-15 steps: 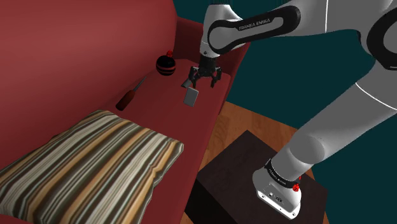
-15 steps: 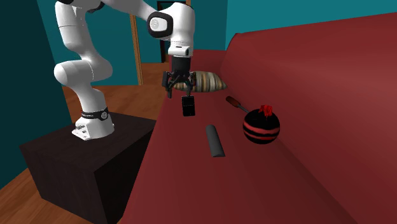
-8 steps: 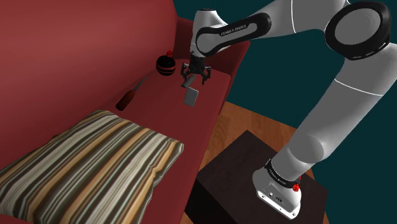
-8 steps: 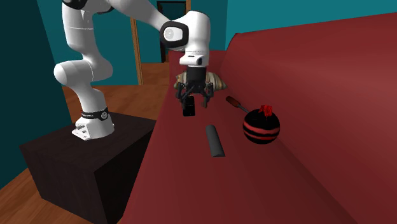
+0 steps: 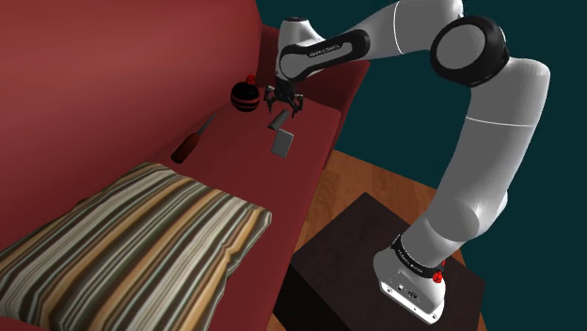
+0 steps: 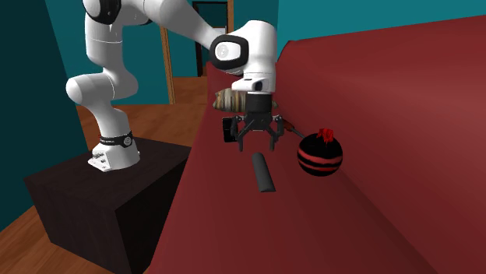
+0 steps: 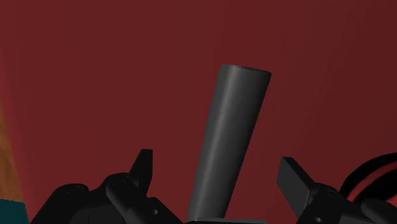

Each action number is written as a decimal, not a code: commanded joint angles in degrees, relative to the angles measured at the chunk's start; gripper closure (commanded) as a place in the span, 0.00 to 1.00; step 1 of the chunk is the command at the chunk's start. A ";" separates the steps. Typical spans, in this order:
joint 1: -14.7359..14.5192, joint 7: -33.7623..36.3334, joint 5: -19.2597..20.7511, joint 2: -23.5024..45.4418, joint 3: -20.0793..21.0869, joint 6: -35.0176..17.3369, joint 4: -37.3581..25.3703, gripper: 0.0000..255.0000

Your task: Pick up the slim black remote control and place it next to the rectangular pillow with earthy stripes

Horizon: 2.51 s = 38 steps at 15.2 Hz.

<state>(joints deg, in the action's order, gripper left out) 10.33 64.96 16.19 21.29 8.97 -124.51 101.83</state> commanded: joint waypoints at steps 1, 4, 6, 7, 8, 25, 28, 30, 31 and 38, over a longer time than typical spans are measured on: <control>-0.19 3.06 1.00 3.47 -1.37 0.07 -4.37 0.00; -0.25 4.68 1.50 5.71 -2.27 -0.38 -6.64 0.00; -0.16 4.83 1.74 6.52 -2.44 -1.50 -6.35 0.00; -0.12 4.90 1.86 6.95 -2.53 -2.05 -6.22 0.00; -0.08 4.97 1.98 7.37 -2.61 -2.59 -6.11 0.00; -0.07 5.20 2.33 8.85 -2.85 -3.85 -6.32 1.00; 0.02 5.17 2.31 8.52 -2.83 -3.98 -5.87 1.00; 0.08 4.81 2.02 7.73 -2.69 -2.86 -6.25 1.00; 0.11 4.63 1.88 7.35 -2.62 -2.29 -6.45 1.00; 0.25 3.39 0.95 4.98 -2.20 1.85 -8.34 1.00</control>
<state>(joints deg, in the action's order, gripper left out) 10.61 68.49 17.30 26.75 6.68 -123.45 93.80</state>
